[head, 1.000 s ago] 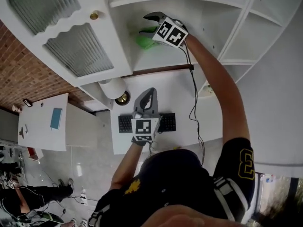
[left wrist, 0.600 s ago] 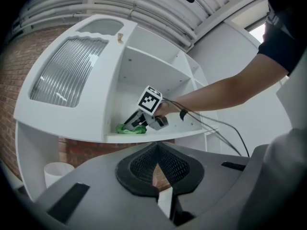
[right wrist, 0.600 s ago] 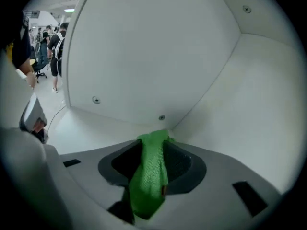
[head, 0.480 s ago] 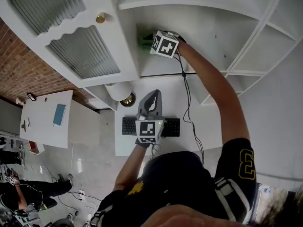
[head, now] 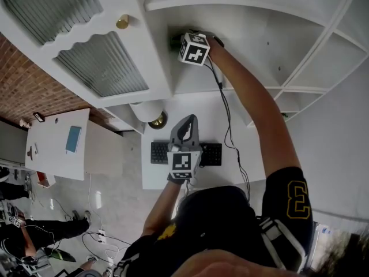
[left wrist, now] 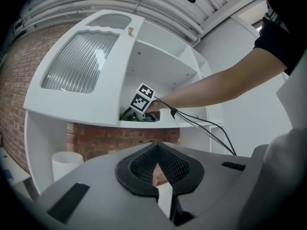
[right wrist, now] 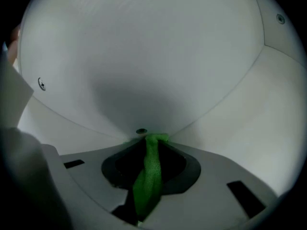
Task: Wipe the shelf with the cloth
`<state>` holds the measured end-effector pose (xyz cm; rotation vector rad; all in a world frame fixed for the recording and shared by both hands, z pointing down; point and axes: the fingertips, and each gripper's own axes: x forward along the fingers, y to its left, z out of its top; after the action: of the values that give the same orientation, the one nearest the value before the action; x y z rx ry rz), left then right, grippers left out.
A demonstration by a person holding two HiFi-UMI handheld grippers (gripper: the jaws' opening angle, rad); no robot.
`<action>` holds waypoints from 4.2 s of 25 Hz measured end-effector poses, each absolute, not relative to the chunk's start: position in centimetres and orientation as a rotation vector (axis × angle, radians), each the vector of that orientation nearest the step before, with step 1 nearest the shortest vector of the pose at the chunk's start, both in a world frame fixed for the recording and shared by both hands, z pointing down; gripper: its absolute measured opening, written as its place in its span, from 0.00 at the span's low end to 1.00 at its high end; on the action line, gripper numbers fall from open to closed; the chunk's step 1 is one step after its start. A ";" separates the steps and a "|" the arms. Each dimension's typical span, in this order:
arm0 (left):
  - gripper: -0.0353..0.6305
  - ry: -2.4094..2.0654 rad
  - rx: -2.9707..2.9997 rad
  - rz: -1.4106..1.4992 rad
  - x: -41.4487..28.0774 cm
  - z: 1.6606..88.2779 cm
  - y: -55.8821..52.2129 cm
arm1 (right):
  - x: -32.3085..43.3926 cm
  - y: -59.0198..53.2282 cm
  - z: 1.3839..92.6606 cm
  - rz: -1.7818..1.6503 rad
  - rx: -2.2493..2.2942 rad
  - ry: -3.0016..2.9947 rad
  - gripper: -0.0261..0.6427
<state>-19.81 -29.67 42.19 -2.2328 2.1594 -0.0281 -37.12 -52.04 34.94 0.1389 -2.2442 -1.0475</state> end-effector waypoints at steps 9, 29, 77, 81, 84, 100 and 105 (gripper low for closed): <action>0.08 2.141 -2.258 -0.054 -19.9 42.8 -28.9 | -36.9 -52.6 34.8 -1.021 0.241 -2.192 0.14; 0.08 1.967 -2.424 -0.077 -14.9 43.7 -30.4 | -26.8 -58.4 35.0 -0.792 0.484 -2.064 0.13; 0.08 2.013 -2.364 -0.075 -16.1 43.1 -27.8 | -32.3 -44.6 30.0 -0.578 0.217 -2.518 0.13; 0.08 2.078 -2.349 -0.065 -17.4 43.8 -27.5 | -33.2 -44.7 33.0 -0.559 0.153 -2.442 0.13; 0.08 2.110 -2.349 -0.065 -18.0 44.5 -27.7 | -33.4 -44.6 35.5 -0.559 0.132 -2.378 0.13; 0.08 1.978 -2.448 -0.101 -14.7 45.0 -29.5 | -33.2 -45.1 35.8 -0.492 0.193 -2.386 0.13; 0.08 1.987 -2.441 -0.103 -15.3 44.9 -29.6 | -33.1 -45.6 35.7 -0.417 0.193 -2.387 0.13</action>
<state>-15.26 -29.63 44.94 -2.4406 1.9868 -0.1034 -33.12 -45.59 35.74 0.1931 -2.3871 -0.4174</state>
